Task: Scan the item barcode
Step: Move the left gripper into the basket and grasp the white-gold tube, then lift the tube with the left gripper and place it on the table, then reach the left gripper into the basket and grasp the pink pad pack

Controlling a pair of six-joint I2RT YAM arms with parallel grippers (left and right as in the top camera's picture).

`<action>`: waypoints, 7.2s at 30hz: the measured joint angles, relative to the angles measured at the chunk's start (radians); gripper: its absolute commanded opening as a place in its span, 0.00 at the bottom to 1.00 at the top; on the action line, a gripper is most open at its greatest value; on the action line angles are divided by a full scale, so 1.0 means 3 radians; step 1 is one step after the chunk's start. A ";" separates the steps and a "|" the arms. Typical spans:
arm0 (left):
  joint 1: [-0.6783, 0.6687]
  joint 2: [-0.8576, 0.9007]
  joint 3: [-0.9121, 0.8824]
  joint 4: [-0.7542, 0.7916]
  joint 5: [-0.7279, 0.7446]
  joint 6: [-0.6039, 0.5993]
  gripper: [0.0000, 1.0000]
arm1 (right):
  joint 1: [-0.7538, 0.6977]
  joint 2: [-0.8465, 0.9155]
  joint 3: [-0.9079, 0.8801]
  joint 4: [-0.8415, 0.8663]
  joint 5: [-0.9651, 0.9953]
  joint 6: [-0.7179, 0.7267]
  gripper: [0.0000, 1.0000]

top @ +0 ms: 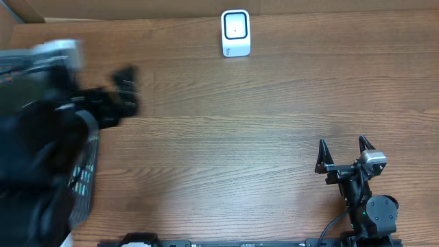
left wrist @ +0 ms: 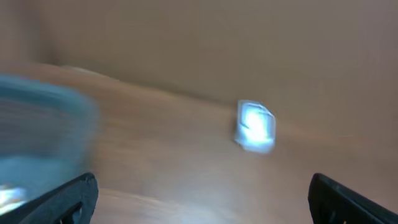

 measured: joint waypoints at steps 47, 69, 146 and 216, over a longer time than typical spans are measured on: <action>0.2290 0.2346 -0.0956 -0.0165 -0.1239 -0.2875 0.94 | 0.0000 0.0000 0.0000 -0.0001 0.0001 0.0000 1.00; 0.2586 0.2356 -0.1550 0.0729 -0.1361 -0.2818 0.78 | 0.0000 0.0000 0.0000 -0.0003 0.0000 0.0000 1.00; 0.0656 0.0540 -0.0319 0.0223 0.1493 -0.2082 0.14 | 0.0000 0.0000 0.0000 0.0001 0.0000 0.0000 1.00; 0.1001 0.1188 0.0764 -0.1685 -0.0922 -0.1745 1.00 | 0.0000 0.0000 0.0000 -0.0001 0.0000 0.0000 1.00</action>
